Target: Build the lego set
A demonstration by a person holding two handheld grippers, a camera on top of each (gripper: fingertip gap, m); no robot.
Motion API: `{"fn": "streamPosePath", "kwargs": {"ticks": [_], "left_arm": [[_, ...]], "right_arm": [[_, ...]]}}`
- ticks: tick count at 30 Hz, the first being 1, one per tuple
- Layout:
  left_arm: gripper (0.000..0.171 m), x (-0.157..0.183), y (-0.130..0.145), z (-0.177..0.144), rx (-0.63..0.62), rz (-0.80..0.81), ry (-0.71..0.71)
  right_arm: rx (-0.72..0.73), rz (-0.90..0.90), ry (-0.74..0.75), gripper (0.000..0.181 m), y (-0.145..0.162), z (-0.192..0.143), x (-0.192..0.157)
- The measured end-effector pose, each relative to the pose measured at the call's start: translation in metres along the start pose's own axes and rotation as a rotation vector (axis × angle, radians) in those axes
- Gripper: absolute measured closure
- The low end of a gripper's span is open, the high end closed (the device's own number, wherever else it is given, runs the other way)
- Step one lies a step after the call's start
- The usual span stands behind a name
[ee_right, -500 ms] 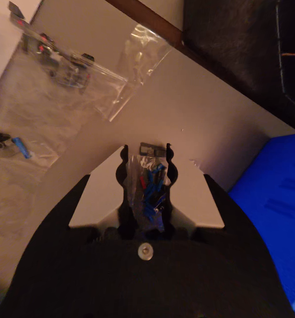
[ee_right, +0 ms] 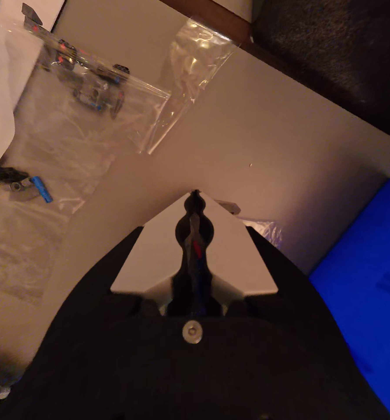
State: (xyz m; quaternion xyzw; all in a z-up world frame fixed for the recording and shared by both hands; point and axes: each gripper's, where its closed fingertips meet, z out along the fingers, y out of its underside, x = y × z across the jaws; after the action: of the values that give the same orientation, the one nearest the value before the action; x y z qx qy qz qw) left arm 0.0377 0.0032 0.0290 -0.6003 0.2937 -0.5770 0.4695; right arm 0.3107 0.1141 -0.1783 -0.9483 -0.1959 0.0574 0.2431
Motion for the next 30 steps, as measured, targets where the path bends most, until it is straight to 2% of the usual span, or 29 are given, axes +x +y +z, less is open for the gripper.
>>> {"fn": "streamPosePath", "kwargs": {"ticks": [8,12,14,16,18,28,29,30], "left_arm": [[0.171,0.000,-0.001,-0.001,0.000,0.003,-0.001],[0.171,0.000,0.000,0.000,-0.002,0.003,-0.001],[0.171,0.000,0.000,0.000,-0.003,0.004,-0.001],[0.171,0.000,0.000,0.000,-0.002,0.005,-0.002],[0.171,0.000,0.000,-0.001,-0.002,0.005,-0.002],[0.171,0.000,0.000,0.000,-0.004,0.009,-0.005],[0.171,0.000,0.000,-0.001,-0.004,0.009,-0.006],[0.171,0.000,0.000,-0.001,-0.004,0.009,-0.006]], "right_arm": [[0.030,-0.009,-0.004,0.181,-0.009,-0.014,-0.006],[-0.063,0.040,0.050,0.140,0.005,-0.011,0.005],[-0.090,0.070,0.073,0.128,0.010,-0.008,0.009],[-0.096,0.086,0.062,0.130,0.012,-0.007,0.009],[-0.094,0.081,0.034,0.145,0.012,-0.007,0.005],[-0.107,0.054,-0.022,0.150,0.014,-0.010,-0.007],[-0.098,0.053,-0.029,0.152,0.012,-0.012,-0.008],[-0.087,0.051,-0.042,0.162,0.010,-0.014,-0.010]]}}
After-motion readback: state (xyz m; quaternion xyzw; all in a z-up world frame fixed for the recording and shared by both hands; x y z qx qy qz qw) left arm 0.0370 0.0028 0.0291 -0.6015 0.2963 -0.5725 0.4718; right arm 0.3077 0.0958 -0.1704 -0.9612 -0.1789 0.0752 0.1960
